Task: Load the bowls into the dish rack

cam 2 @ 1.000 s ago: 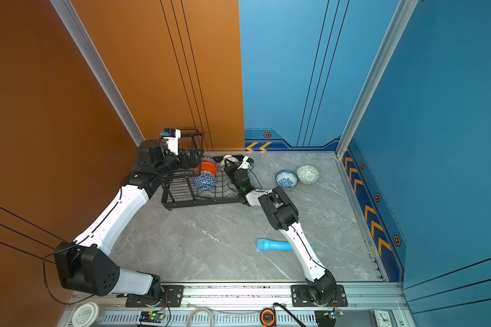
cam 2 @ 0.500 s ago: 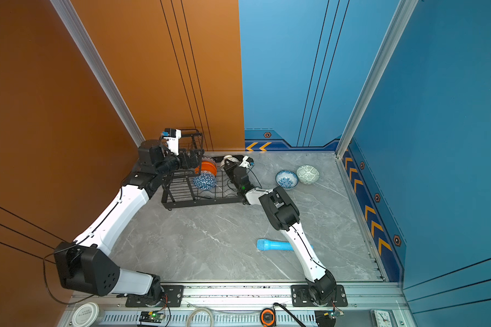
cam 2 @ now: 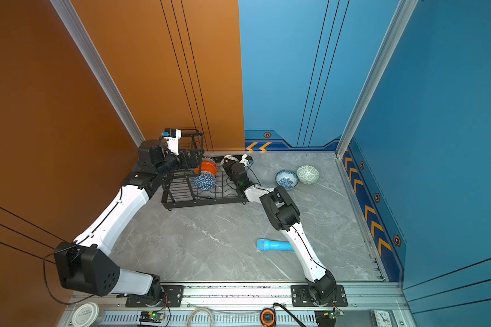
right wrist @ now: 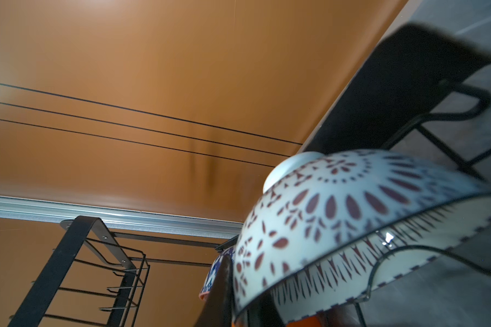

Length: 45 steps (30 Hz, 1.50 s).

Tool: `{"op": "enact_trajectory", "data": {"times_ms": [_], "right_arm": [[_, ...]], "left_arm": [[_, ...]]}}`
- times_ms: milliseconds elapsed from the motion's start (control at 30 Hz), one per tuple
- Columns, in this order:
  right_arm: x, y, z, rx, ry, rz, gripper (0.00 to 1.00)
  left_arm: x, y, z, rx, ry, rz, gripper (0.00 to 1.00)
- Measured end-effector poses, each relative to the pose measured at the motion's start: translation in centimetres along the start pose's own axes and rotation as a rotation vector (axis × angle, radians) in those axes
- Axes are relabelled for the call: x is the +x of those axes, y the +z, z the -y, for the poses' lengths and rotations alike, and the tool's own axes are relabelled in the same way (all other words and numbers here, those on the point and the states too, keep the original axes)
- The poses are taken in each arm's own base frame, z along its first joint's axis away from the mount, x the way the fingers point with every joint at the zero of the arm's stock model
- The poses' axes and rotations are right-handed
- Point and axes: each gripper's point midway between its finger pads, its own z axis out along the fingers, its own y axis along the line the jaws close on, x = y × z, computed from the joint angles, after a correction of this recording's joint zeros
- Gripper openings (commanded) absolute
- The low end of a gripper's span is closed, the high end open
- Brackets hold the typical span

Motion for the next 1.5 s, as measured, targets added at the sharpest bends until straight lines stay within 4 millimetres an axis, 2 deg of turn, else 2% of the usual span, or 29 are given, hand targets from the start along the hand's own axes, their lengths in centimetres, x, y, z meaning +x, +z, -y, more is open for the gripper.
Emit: {"op": "enact_trajectory", "data": {"times_ms": [700, 1267, 1500], "right_arm": [[-0.2, 0.6, -0.9, 0.016, 0.002, -0.018, 0.19], [-0.2, 0.6, -0.7, 0.023, 0.001, -0.021, 0.20], [0.2, 0.0, 1.2, 0.064, -0.004, -0.030, 0.20]], "left_arm": [[0.0, 0.0, 0.0, 0.000, 0.000, 0.000, 0.98], [0.0, 0.0, 0.0, 0.000, 0.000, 0.000, 0.98], [0.1, 0.0, 0.0, 0.000, -0.001, -0.001, 0.98]]}}
